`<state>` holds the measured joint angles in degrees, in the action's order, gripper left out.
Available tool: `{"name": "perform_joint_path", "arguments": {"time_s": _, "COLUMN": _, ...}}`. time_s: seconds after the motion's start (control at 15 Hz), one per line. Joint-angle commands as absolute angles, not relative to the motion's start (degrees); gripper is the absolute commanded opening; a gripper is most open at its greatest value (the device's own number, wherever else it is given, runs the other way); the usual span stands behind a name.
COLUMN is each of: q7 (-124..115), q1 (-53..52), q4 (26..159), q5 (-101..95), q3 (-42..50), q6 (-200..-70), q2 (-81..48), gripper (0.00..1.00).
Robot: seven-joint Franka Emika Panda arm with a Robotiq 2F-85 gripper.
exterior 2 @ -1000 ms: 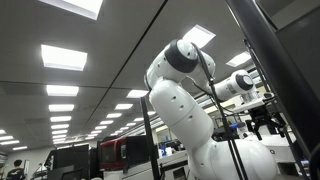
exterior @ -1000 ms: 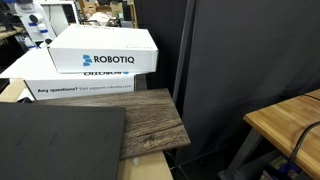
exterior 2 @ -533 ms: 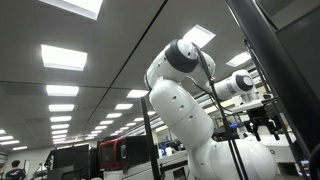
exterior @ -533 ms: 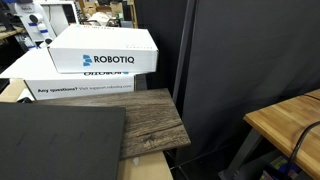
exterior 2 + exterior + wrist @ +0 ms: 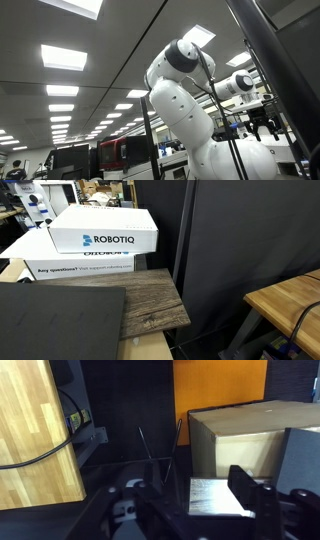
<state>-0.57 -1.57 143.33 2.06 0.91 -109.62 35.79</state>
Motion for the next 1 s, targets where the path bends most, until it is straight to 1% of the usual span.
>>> {"name": "perform_joint_path", "arguments": {"time_s": 0.0, "q7": -0.5, "q1": -0.8, "q4": 143.4, "q5": 1.5, "q3": 0.4, "q6": -109.2, "q2": 35.8, "gripper": 0.89}}
{"name": "perform_joint_path", "arguments": {"time_s": 0.07, "q7": -0.4, "q1": -0.9, "q4": 143.4, "q5": 1.7, "q3": 0.5, "q6": -109.0, "q2": 35.8, "gripper": 0.88}}
{"name": "perform_joint_path", "arguments": {"time_s": 0.2, "q7": -0.3, "q1": -1.0, "q4": 143.4, "q5": 1.8, "q3": 0.6, "q6": -108.9, "q2": 35.8, "gripper": 0.96}}
{"name": "perform_joint_path", "arguments": {"time_s": 0.33, "q7": -0.3, "q1": -0.9, "q4": 143.4, "q5": 1.8, "q3": 0.6, "q6": -108.9, "q2": 35.8, "gripper": 1.00}}
{"name": "perform_joint_path", "arguments": {"time_s": 0.93, "q7": -0.4, "q1": -1.1, "q4": 143.2, "q5": 2.1, "q3": 0.6, "q6": -109.5, "q2": 35.8, "gripper": 1.00}}
